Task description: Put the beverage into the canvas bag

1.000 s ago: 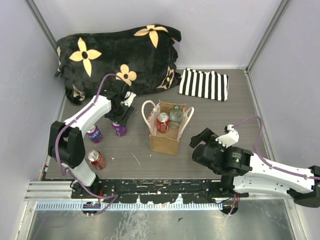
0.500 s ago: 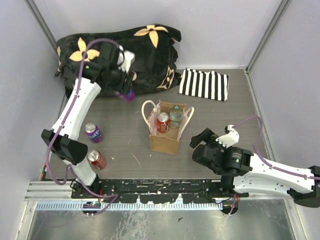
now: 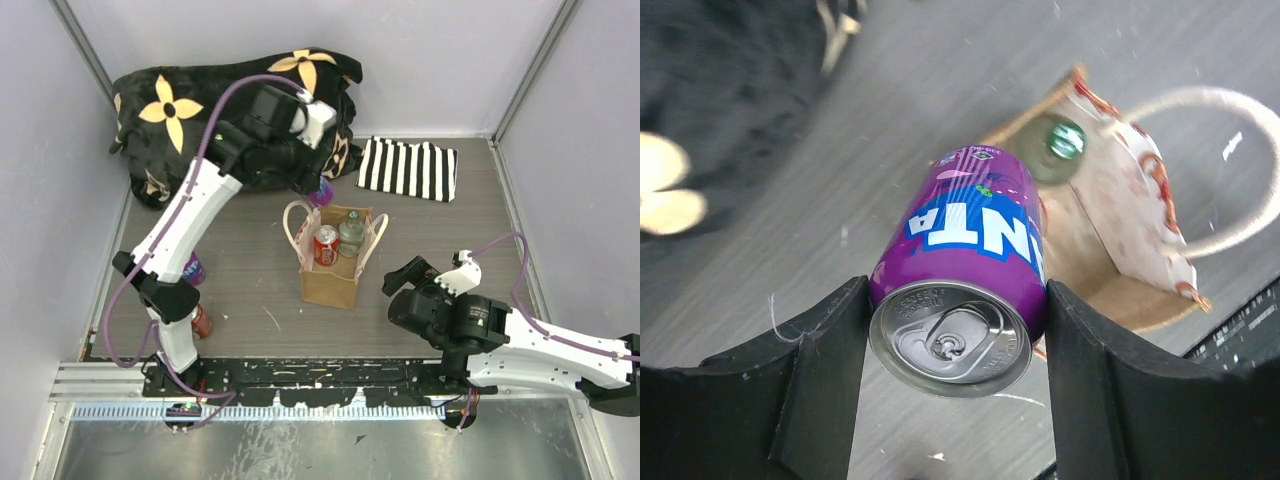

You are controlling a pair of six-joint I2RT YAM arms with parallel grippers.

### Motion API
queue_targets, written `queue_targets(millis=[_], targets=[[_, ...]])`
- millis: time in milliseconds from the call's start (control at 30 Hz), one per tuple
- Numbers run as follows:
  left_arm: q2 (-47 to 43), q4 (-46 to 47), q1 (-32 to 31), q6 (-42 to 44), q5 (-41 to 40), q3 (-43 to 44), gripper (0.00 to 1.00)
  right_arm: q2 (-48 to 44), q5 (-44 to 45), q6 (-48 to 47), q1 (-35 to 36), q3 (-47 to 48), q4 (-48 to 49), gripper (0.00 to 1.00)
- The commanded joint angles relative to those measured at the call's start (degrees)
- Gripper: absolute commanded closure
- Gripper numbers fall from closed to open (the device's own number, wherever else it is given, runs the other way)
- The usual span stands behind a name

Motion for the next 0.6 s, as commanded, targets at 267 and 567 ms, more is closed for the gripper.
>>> queue_targets(millis=[267,567], targets=[[-1.2,3.1,-9.9,-0.3,-4.2,-7.7,1.0,-0.4,1.8,1.3,0.2,1.1,-0.5,0.0],[1.7,3.2,-13.8,-0.2,-4.6,-9.0,1.0,-2.6,2.0,2.5,0.2,0.1,-1.7,0.0]])
